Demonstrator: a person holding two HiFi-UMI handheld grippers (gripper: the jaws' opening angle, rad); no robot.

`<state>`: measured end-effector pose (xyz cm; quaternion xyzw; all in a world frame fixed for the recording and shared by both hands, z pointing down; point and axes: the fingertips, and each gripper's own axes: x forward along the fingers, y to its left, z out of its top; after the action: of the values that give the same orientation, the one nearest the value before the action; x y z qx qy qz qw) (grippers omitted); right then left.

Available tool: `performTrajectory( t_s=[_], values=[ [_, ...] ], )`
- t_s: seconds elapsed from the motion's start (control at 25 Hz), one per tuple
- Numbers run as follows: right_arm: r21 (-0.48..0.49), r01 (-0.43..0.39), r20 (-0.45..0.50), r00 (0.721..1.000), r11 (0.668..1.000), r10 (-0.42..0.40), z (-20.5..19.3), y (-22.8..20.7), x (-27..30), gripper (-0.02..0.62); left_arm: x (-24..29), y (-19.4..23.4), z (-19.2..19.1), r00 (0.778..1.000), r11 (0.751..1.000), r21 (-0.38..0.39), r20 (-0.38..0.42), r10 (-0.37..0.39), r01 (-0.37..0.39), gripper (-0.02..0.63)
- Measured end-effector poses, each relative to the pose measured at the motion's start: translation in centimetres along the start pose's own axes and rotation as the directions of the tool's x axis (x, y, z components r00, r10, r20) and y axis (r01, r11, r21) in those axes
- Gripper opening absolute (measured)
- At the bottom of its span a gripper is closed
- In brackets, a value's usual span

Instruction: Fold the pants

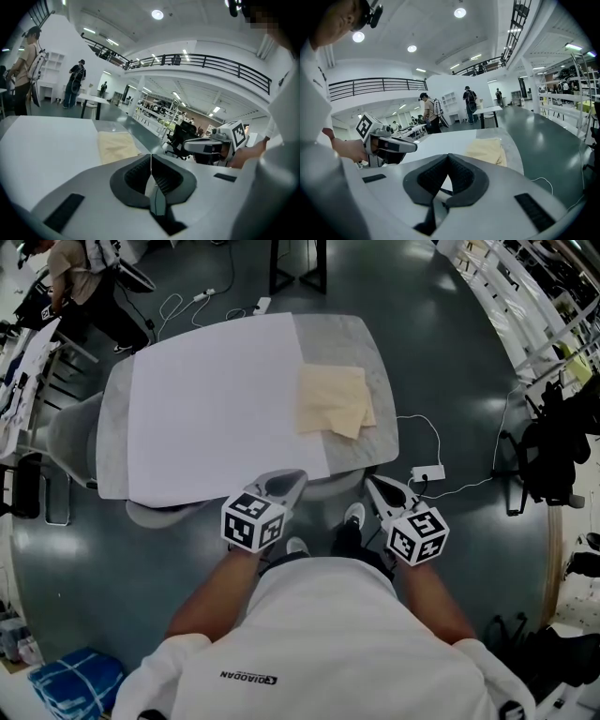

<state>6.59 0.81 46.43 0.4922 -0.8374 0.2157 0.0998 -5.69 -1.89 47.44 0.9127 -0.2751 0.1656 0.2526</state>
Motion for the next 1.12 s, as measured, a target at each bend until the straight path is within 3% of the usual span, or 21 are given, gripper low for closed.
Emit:
performTrajectory(
  t_s=[1.12],
  values=[
    [-0.007,-0.026,-0.006,1.000,1.000,0.026,-0.2,1.3,0.3,0.020,-1.1,0.7,0.1,1.000,1.000,0.007,0.004,0.013,-0.013,0.032]
  ],
)
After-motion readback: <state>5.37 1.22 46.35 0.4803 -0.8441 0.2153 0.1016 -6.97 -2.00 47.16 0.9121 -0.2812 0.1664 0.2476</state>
